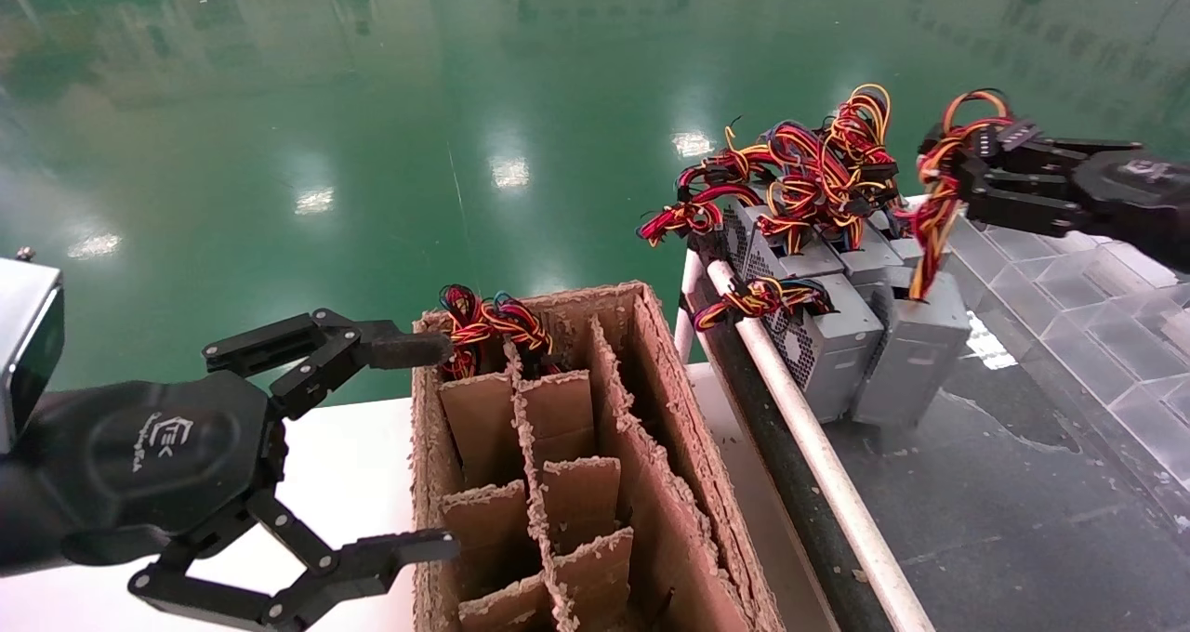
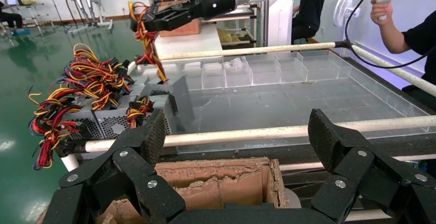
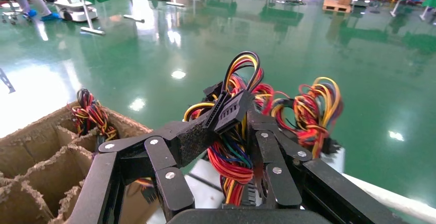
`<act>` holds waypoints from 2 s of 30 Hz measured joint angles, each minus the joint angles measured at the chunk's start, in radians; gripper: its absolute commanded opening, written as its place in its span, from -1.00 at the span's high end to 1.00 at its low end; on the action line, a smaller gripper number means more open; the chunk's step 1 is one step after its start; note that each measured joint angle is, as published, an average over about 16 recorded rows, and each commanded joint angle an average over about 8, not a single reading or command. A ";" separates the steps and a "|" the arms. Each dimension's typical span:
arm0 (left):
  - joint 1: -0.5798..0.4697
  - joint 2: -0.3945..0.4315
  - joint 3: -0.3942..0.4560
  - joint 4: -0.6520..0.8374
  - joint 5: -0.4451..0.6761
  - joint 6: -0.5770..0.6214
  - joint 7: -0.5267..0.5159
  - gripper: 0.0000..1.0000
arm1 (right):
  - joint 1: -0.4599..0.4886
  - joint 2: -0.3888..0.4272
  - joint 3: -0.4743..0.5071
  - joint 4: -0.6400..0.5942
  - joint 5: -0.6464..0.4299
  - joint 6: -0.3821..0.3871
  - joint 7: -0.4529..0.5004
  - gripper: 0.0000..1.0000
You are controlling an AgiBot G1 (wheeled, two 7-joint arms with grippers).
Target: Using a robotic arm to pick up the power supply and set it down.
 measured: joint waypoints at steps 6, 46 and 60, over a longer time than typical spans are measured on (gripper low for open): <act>0.000 0.000 0.000 0.000 0.000 0.000 0.000 -1.00 | -0.004 -0.035 -0.003 0.015 -0.003 0.032 0.004 1.00; 0.000 0.000 0.000 0.000 0.000 0.000 0.000 -1.00 | -0.045 -0.034 0.010 0.057 0.018 0.073 -0.008 -1.00; 0.000 0.000 0.000 0.000 0.000 0.000 0.000 -1.00 | -0.073 0.006 0.083 0.147 0.122 0.103 -0.043 -1.00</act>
